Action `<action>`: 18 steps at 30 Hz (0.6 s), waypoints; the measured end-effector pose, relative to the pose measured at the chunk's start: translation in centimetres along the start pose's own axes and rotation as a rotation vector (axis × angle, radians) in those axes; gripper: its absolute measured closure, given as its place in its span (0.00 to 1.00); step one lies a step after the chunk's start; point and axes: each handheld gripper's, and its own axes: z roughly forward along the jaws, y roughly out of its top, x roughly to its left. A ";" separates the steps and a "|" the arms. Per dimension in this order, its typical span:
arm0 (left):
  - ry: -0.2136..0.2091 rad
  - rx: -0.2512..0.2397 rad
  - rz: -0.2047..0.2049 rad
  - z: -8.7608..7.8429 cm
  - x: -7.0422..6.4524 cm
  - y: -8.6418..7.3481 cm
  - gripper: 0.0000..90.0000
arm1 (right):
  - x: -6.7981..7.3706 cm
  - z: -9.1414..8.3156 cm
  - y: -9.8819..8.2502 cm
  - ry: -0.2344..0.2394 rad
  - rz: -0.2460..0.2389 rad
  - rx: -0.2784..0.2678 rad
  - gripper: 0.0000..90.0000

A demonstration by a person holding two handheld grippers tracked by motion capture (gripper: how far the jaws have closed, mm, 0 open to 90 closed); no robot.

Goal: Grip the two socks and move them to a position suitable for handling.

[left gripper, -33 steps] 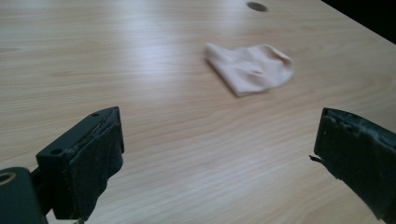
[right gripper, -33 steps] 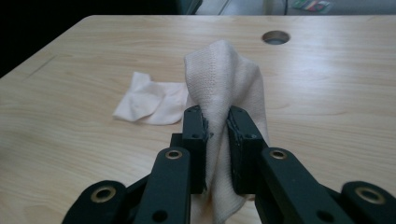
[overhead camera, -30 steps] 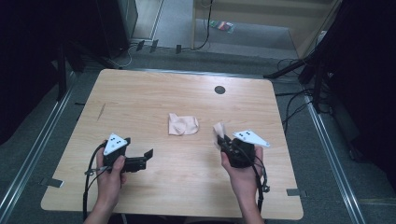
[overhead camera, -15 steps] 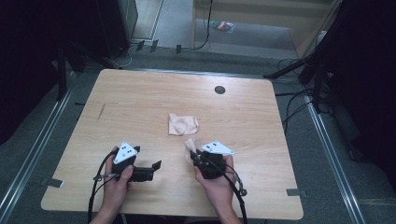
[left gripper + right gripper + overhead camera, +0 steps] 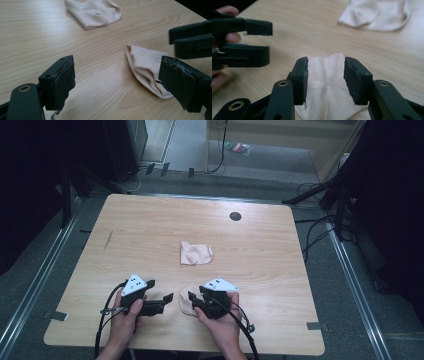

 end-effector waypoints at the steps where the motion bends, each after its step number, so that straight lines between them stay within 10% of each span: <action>1: 0.003 -0.002 -0.004 0.0 0.1 0.0 0.16 | 0.1 -0.5 0.1 0.003 -0.016 -0.016 0.64; 8: 0.007 0.004 -0.054 -0.1 0.5 0.2 0.28 | 2.3 -0.2 -1.4 0.098 -0.170 0.075 0.85; 11: -0.025 0.018 -0.059 -0.1 0.5 0.3 0.46 | 3.1 0.9 -2.5 0.045 -0.262 0.129 0.85; 18: -0.085 0.051 -0.066 0.3 0.3 0.1 0.57 | 2.7 1.6 -3.1 0.012 -0.269 0.151 0.93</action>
